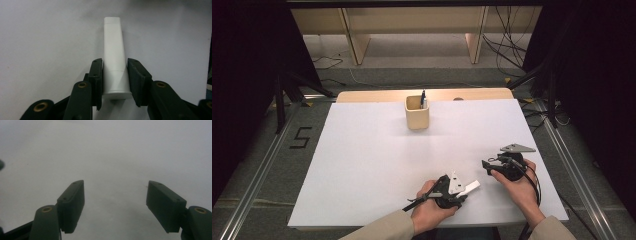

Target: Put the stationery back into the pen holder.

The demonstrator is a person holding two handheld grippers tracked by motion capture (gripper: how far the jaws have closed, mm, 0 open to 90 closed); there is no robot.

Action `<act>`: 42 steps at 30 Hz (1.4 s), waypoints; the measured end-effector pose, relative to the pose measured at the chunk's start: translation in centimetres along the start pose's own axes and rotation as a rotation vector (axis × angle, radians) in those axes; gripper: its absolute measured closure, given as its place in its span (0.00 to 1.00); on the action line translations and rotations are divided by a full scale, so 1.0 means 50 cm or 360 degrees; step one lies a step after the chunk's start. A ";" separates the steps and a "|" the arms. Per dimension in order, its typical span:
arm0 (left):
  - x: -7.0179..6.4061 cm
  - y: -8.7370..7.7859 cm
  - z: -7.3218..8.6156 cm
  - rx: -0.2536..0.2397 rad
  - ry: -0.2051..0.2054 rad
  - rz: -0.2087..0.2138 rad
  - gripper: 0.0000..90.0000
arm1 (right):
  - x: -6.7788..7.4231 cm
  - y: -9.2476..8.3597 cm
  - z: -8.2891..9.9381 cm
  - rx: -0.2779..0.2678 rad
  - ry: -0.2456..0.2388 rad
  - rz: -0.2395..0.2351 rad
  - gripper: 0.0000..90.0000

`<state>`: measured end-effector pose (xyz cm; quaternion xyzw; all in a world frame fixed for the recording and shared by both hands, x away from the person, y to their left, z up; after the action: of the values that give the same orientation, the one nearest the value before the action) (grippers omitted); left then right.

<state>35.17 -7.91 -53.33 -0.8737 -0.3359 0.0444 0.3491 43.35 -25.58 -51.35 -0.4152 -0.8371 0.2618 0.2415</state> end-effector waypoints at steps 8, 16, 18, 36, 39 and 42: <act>0.006 -0.003 -0.001 0.0034 0.0047 0.0067 0.74 | 0.000 0.000 0.000 -0.0001 0.0000 -0.0006 0.35; 0.024 -0.016 -0.004 0.0070 0.0132 0.0133 0.74 | -0.001 -0.002 0.000 -0.0006 0.0000 -0.0007 0.35; 0.031 -0.023 -0.008 0.0073 0.0168 0.0158 0.74 | 0.000 -0.002 -0.001 -0.0009 -0.0001 -0.0014 0.35; 0.158 -0.096 -0.010 0.0179 0.0264 0.0229 0.74 | 0.046 0.011 -0.005 0.0004 -0.0166 -0.0194 0.35; 0.175 -0.104 -0.004 0.0202 0.0297 0.0229 0.74 | 0.060 0.015 -0.004 0.0019 -0.0218 -0.0252 0.36; 0.188 -0.112 -0.001 0.0222 0.0339 0.0254 0.74 | 0.083 0.019 -0.005 0.0040 -0.0290 -0.0355 0.37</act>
<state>39.29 0.84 -48.24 -0.8710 -0.2224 0.0022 0.4381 41.81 -21.63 -51.01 -0.2911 -0.8932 0.2805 0.1972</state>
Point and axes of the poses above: each handheld gripper's, and its own axes: y roughly forward along the jaws, z roughly out of its underside, x roughly to its left, the point moved 6 cm from there along y, roughly forward along the jaws, and after that the axes turned 12 degrees about -z, right-handed, at the moved point
